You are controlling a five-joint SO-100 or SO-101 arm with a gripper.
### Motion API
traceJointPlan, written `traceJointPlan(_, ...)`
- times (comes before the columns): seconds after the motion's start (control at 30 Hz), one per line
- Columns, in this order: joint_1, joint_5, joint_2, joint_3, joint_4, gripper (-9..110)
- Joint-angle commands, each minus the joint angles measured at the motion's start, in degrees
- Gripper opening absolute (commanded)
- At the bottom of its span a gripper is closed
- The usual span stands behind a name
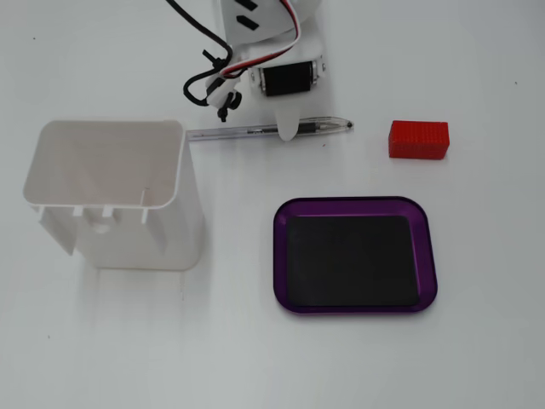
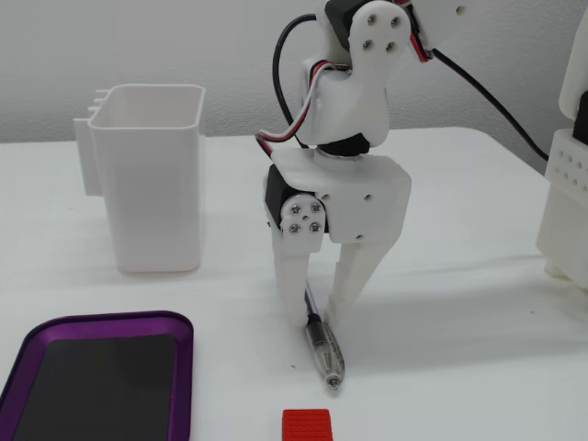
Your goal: Pick up the pen and put it in the pen holder.
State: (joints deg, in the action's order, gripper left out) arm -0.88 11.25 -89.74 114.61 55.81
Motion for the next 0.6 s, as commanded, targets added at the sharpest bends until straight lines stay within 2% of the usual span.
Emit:
traceJointPlan(0.0, 0.4, -1.4, -4.9, -1.6, 3.3, -1)
traceJointPlan(0.33, 0.1, -6.7, -32.2, -1.7, 8.6, -1)
traceJointPlan(0.57, -0.4, -13.4, -42.4, -7.5, 7.7, -1)
